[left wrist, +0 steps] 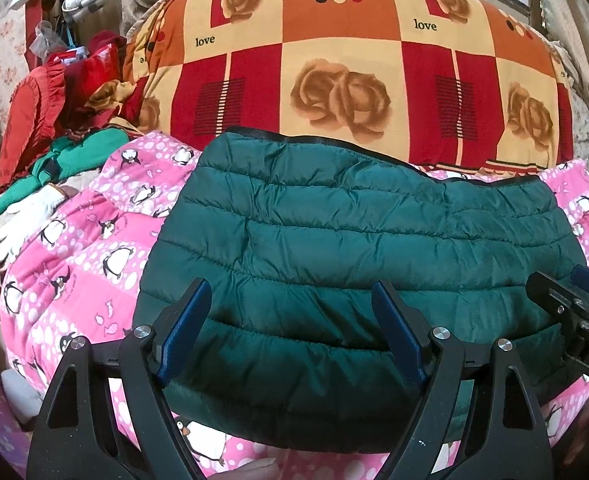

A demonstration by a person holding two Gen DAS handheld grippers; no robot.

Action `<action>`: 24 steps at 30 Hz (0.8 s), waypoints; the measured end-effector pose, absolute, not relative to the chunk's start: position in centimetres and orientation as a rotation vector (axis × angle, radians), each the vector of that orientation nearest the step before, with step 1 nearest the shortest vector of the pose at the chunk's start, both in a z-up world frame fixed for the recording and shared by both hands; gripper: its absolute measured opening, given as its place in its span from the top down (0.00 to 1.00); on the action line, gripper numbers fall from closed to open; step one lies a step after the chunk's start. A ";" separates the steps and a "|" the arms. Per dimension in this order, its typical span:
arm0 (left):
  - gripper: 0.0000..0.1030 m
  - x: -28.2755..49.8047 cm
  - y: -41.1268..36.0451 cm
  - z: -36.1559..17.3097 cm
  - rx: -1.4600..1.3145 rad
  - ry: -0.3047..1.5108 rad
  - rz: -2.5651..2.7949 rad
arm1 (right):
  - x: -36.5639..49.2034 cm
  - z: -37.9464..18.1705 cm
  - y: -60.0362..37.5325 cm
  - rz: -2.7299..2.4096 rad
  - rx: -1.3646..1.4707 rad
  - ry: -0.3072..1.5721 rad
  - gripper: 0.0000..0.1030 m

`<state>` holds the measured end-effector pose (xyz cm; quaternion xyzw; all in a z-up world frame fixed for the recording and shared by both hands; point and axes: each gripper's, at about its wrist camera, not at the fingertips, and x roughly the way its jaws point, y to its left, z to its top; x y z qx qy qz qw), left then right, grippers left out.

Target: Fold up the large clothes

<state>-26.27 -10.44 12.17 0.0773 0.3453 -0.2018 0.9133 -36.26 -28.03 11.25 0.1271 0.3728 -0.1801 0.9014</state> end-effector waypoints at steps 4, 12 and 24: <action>0.20 -26.2 -10.5 12.2 0.159 0.708 -0.414 | -36.1 11.2 -28.1 -0.374 0.261 0.773 0.12; 0.20 -25.7 -10.4 12.1 0.166 0.703 -0.422 | -35.7 11.1 -28.2 -0.369 0.263 0.775 0.12; 0.20 -25.7 -10.8 11.8 0.188 0.698 -0.416 | -35.4 10.8 -28.4 -0.368 0.271 0.778 0.11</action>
